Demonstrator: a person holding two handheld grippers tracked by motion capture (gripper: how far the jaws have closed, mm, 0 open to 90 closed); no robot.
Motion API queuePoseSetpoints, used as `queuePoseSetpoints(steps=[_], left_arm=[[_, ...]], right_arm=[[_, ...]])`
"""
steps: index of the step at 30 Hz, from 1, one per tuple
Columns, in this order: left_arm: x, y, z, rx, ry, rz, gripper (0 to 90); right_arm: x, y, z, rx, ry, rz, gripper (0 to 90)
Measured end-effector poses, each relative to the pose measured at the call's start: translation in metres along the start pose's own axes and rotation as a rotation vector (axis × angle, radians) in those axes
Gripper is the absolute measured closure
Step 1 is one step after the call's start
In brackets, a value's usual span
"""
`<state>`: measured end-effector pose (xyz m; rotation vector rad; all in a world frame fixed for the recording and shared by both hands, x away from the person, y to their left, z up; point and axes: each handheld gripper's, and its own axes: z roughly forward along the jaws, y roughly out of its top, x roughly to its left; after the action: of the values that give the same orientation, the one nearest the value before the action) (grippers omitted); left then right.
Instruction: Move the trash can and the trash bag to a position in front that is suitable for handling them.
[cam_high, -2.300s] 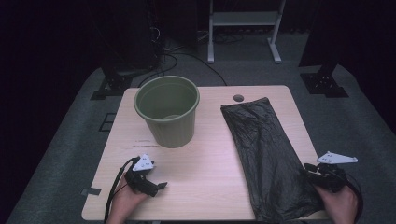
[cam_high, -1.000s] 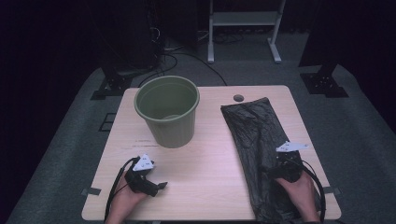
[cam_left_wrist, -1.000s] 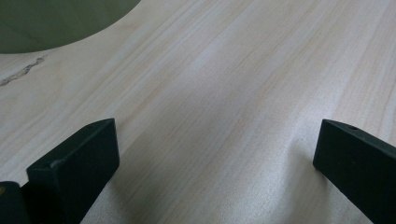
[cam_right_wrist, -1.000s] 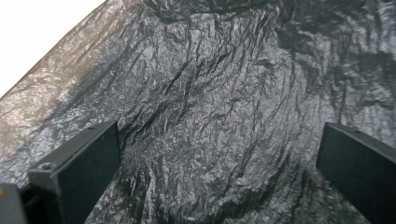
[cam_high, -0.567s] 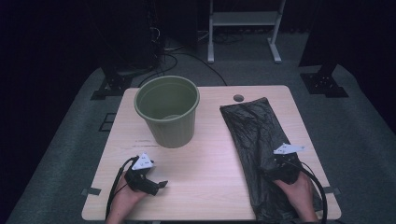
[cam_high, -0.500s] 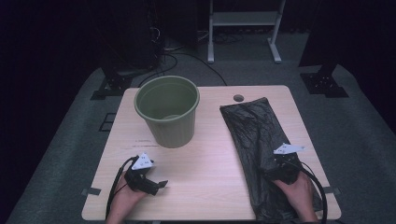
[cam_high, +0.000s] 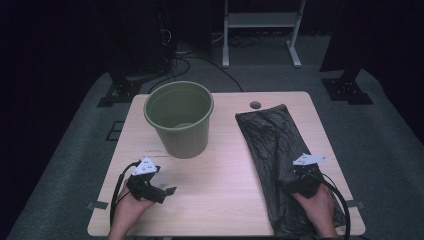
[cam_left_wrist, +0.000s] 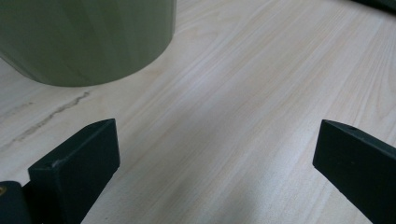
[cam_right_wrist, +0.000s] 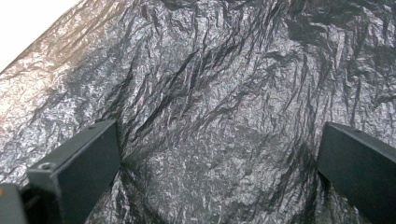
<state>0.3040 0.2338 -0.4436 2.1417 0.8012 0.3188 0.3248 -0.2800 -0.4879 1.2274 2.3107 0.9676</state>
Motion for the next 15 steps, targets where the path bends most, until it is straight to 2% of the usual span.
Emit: queuePoseSetpoints(steps=[15], left_arm=[[0.01,0.034,-0.028,-0.038,0.018,-0.017,0.0]], right_arm=[[0.0,0.0,0.0,0.0,0.0,-0.001,0.0]])
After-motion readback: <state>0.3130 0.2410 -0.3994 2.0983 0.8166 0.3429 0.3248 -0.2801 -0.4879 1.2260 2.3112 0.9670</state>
